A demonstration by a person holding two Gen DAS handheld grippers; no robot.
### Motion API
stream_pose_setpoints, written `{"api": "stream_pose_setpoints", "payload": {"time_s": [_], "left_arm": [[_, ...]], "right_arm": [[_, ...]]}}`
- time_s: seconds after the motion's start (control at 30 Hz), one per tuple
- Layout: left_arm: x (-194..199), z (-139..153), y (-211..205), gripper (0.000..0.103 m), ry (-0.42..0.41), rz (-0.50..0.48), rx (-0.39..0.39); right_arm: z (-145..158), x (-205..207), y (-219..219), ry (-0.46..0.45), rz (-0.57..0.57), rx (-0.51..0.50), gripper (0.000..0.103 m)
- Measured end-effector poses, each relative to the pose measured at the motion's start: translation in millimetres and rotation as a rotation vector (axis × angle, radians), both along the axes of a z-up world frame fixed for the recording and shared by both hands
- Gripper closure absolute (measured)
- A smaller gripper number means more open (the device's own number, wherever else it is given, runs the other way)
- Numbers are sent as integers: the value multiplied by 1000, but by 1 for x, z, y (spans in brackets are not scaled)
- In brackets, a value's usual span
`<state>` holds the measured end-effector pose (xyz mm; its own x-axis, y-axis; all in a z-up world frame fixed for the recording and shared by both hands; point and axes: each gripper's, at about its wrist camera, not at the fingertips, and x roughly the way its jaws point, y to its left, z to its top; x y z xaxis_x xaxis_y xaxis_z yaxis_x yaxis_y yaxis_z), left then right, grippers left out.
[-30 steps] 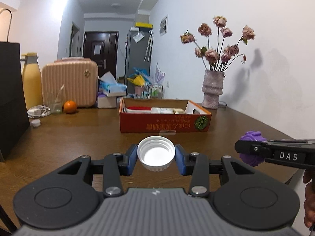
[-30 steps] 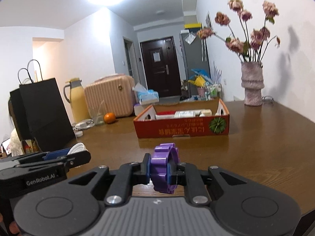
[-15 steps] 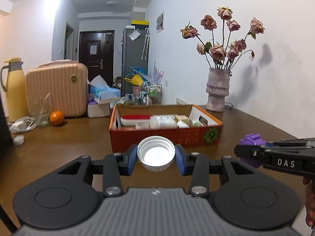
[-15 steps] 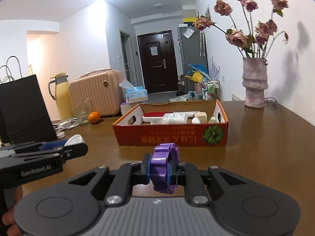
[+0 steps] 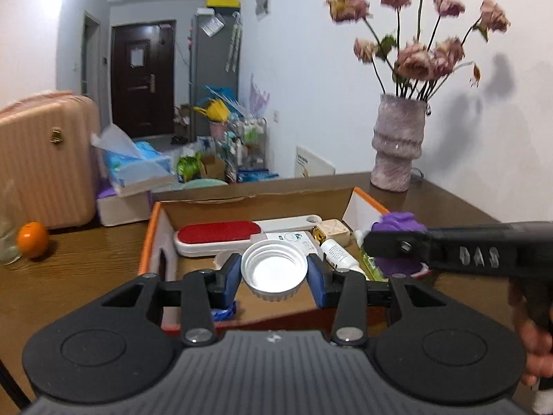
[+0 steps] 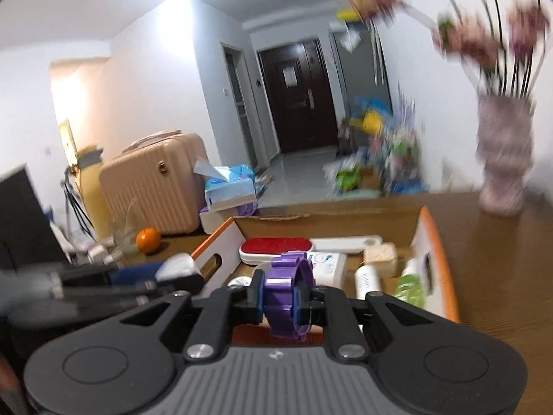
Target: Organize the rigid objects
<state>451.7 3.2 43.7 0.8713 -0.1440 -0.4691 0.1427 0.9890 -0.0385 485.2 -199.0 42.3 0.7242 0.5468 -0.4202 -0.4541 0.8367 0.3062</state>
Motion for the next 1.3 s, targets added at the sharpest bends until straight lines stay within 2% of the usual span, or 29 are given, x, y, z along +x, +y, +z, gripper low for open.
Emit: {"api": "stream_pose_setpoints", "payload": {"time_s": [0.07, 0.23, 0.37, 0.53, 0.73, 0.87, 1.0, 1.13, 1.3], "left_arm": [[22, -11, 1, 62, 37, -7, -12], [58, -41, 1, 61, 110, -16, -23], [70, -57, 0, 62, 143, -16, -42], [72, -62, -3, 56, 155, -38, -36], [69, -53, 6, 48, 137, -3, -57], [63, -41, 18, 40, 121, 45, -58], [49, -24, 24, 29, 84, 80, -7], [23, -6, 27, 23, 44, 92, 22], [-16, 23, 31, 17, -9, 123, 19]], "right_arm": [[-9, 32, -3, 59, 6, 44, 88], [-35, 70, 8, 100, -35, -52, 88], [-54, 84, 19, 109, -48, -110, 86], [-65, 88, 19, 107, -60, -112, 79], [-52, 80, 11, 65, -55, -57, 73], [-44, 79, 2, 75, -85, -30, 69], [-28, 67, -2, 61, -92, -43, 69], [-3, 45, -5, 20, -99, -71, 67], [25, 12, -6, -30, -112, -136, 56]]}}
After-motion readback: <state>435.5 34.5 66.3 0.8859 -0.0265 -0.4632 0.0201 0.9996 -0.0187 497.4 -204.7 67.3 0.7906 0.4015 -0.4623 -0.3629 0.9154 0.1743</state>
